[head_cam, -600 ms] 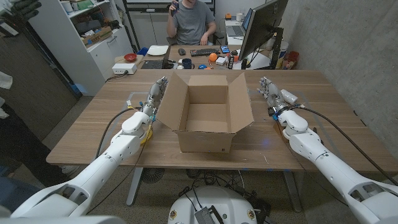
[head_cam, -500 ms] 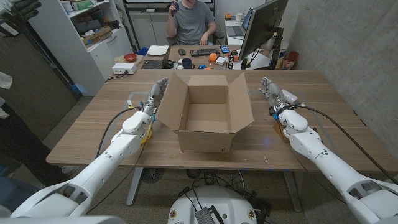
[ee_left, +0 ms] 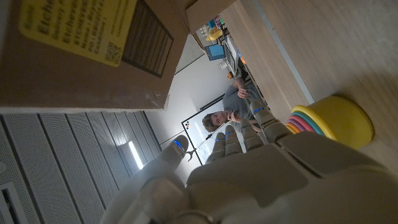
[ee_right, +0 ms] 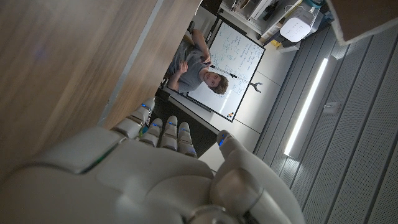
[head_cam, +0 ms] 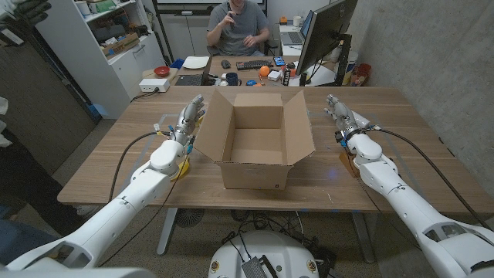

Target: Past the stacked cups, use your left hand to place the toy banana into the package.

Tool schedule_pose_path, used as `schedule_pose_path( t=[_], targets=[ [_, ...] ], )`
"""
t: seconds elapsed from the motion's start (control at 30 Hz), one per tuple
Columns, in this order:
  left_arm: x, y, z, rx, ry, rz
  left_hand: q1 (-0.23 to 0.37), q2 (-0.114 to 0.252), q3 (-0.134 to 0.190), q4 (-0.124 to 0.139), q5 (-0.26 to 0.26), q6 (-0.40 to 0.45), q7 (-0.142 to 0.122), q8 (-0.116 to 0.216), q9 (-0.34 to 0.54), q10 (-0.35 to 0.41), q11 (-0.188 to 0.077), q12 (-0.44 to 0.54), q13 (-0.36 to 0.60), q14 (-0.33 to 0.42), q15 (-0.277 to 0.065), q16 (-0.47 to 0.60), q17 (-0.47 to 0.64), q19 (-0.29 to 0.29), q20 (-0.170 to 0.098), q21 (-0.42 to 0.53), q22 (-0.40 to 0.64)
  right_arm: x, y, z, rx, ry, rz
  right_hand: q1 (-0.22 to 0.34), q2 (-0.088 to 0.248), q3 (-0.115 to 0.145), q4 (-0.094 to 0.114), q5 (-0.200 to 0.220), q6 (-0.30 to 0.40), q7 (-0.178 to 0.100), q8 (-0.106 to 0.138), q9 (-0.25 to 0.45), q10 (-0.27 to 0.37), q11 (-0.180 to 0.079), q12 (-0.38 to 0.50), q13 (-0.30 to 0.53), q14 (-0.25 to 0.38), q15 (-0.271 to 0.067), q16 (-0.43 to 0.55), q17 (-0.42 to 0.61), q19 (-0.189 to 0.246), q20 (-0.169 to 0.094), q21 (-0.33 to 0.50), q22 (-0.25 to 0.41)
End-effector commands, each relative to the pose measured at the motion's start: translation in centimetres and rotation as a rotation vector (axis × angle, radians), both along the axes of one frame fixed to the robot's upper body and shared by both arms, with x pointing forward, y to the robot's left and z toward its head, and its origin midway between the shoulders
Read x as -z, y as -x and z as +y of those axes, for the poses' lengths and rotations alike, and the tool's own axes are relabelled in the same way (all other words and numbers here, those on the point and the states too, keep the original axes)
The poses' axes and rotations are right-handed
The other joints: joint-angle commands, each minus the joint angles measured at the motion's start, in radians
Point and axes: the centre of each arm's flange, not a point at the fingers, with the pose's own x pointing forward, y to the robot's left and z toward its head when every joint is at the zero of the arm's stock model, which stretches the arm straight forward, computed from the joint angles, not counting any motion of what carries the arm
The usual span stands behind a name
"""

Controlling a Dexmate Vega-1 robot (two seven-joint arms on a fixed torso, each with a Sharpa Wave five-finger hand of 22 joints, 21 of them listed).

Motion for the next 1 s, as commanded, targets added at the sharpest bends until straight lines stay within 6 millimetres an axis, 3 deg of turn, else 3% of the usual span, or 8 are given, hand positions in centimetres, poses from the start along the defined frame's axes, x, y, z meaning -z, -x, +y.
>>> schedule_pose_path(
  t=[0.03,0.2,0.5,0.67,0.83,1.0],
  targets=[
    [-0.4,5.2,0.8,-0.174,-0.097,-0.136,0.009,0.076,0.001,-0.009,0.004,0.008,0.003,0.005,0.001,0.009,0.01,0.004,0.005,0.004,0.014,0.005,-0.001,-0.008,0.026,-0.005,0.002,0.2,-0.2,0.2,-0.007,0.01,0.007,0.005,0.028,0.0,0.0,0.003,0.004,0.007,0.003,0.003,0.007,0.003,0.008,0.004,-0.008,-0.043,0.007,0.002,0.01,-0.052,0.009,0.003],
    [-0.6,6.9,1.2,-0.246,-0.121,-0.195,0.009,0.071,0.002,-0.012,0.002,0.024,-0.017,0.009,0.002,0.026,0.011,0.009,0.006,0.031,0.025,0.013,0.001,-0.016,0.055,-0.006,0.002,0.4,-0.3,0.4,-0.012,0.012,0.01,0.004,0.026,-0.001,0.001,0.003,0.004,0.008,0.004,0.003,0.008,0.004,0.009,0.004,-0.008,-0.042,0.007,0.002,0.01,-0.052,0.009,0.003],
    [-0.8,9.5,1.6,-0.353,-0.193,-0.274,0.008,0.069,0.004,-0.012,0.0,0.039,-0.016,0.011,0.002,0.047,0.01,0.015,0.006,0.056,0.017,0.019,0.004,-0.017,0.062,-0.004,0.003,0.4,-0.2,0.5,-0.014,0.007,0.007,0.003,0.024,-0.001,0.002,0.004,0.005,0.009,0.005,0.003,0.008,0.004,0.009,0.004,-0.007,-0.043,0.007,0.001,0.012,-0.051,0.01,0.003],
    [-0.9,11.0,1.4,-0.41,-0.222,-0.296,0.01,0.064,0.005,-0.017,-0.001,0.042,-0.016,0.01,0.002,0.055,0.013,0.017,0.007,0.068,0.01,0.02,0.003,-0.006,0.054,0.002,0.003,0.2,-0.2,0.6,-0.02,0.011,0.002,0.003,0.023,-0.001,0.002,0.004,0.005,0.01,0.005,0.004,0.009,0.005,0.01,0.004,-0.005,-0.042,0.008,0.001,0.013,-0.051,0.01,0.003],
    [-1.2,13.0,1.0,-0.495,-0.296,-0.329,0.023,0.051,0.007,-0.042,-0.004,0.033,-0.02,0.005,0.002,0.063,0.022,0.016,0.008,0.078,0.013,0.016,0.0,0.016,0.033,0.01,0.003,0.2,-0.2,0.6,-0.02,0.009,0.001,0.003,0.023,-0.001,0.002,0.004,0.008,0.011,0.006,0.004,0.011,0.005,0.011,0.004,-0.004,-0.041,0.008,0.0,0.014,-0.05,0.011,0.003],
    [-1.3,14.3,0.7,-0.539,-0.347,-0.365,0.027,0.051,0.009,-0.048,-0.005,0.03,-0.02,0.003,0.002,0.065,0.02,0.016,0.008,0.081,0.013,0.016,0.0,0.017,0.031,0.01,0.003,0.1,-0.3,0.7,-0.028,0.014,-0.001,0.002,0.022,-0.002,0.002,0.004,0.009,0.012,0.007,0.004,0.012,0.004,0.012,0.004,-0.003,-0.04,0.008,0.0,0.015,-0.049,0.011,0.003]
  ],
)
